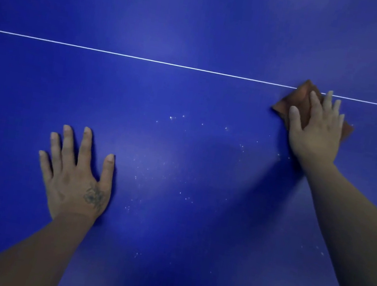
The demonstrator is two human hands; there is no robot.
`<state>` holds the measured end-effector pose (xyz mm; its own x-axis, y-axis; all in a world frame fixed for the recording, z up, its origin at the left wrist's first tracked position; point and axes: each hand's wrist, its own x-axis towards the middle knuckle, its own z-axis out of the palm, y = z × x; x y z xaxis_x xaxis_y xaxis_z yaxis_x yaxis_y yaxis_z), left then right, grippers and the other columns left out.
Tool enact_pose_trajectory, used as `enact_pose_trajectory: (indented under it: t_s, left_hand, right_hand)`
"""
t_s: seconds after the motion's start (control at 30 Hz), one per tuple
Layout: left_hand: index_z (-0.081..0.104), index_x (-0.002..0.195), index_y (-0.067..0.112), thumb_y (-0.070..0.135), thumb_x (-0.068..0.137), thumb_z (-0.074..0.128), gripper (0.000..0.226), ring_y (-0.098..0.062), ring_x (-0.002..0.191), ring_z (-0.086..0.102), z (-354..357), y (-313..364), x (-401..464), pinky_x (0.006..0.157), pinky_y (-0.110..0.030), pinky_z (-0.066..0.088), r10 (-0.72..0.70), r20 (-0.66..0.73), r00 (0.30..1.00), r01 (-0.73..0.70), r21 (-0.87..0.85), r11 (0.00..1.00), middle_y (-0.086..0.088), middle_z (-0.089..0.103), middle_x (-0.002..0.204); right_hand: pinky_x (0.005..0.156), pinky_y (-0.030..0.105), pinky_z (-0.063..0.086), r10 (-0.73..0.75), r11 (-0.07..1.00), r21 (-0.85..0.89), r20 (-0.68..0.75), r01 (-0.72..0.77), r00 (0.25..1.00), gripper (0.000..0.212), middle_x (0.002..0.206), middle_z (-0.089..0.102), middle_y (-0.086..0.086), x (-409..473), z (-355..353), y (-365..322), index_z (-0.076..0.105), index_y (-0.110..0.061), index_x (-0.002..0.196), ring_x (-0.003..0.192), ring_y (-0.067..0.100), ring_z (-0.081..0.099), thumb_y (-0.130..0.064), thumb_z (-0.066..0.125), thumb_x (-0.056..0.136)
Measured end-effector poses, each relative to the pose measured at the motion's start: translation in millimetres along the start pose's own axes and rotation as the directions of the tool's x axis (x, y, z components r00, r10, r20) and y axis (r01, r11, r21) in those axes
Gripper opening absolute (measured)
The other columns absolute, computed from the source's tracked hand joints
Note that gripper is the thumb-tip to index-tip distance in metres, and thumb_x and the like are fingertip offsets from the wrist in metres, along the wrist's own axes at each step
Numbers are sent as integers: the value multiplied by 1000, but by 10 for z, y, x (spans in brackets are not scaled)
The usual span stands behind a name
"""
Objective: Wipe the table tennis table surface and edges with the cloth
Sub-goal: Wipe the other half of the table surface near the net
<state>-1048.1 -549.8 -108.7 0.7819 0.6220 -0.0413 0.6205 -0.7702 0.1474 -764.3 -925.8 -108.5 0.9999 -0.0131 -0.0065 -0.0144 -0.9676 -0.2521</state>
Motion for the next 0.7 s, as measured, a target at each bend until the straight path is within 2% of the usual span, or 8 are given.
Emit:
enact_pose_trajectory:
  t_s: [0.2, 0.43, 0.6, 0.63, 0.7]
  left_hand:
    - [20, 172, 23, 65, 105, 26, 80, -30, 167, 1, -26, 14, -1, 135, -55, 1, 0, -3, 1000, 0, 11, 1000, -10, 8, 180]
    - [19, 172, 25, 66, 105, 25, 79, -28, 167, -1, -17, 8, -4, 135, -55, 1, -2, -3, 1000, 2, 7, 1000, -8, 7, 181]
    - [27, 171, 21, 62, 105, 32, 78, -32, 167, 6, -19, 17, -11, 134, -56, 4, 8, -39, 999, -8, -22, 1000, -11, 14, 180]
    - [28, 170, 21, 62, 104, 32, 78, -32, 167, 7, -24, 18, -12, 134, -56, 5, 8, -43, 999, -9, -23, 1000, -12, 15, 179]
    - [27, 170, 21, 62, 104, 32, 78, -31, 167, 6, -28, 17, -7, 134, -56, 5, 3, -37, 999, -4, -26, 1000, -11, 14, 180]
  right_hand:
    - [132, 48, 5, -28, 999, -24, 11, 28, 1000, 74, 175, 12, 3, -45, 59, -234, 25, -22, 165, 162, 26, 6, -65, 26, 105]
    - [131, 44, 11, -312, 950, -3, -1, 312, 950, 65, 173, 21, 3, -637, 339, -1230, 36, -21, 162, 161, 26, 17, -54, 38, 107]
    - [130, 41, 14, -560, 823, 169, 81, 543, 824, 48, 169, 32, -2, -1062, 470, -1833, 47, -19, 156, 160, 20, 22, -37, 41, 112]
    - [130, 42, 16, -574, 807, 234, 89, 543, 814, 46, 167, 35, -1, -1072, 444, -1864, 50, -17, 154, 159, 21, 25, -33, 43, 112]
    - [129, 45, 19, -524, 800, 362, 35, 478, 851, 44, 164, 42, 2, -989, 348, -1798, 54, -12, 151, 155, 26, 33, -27, 45, 110]
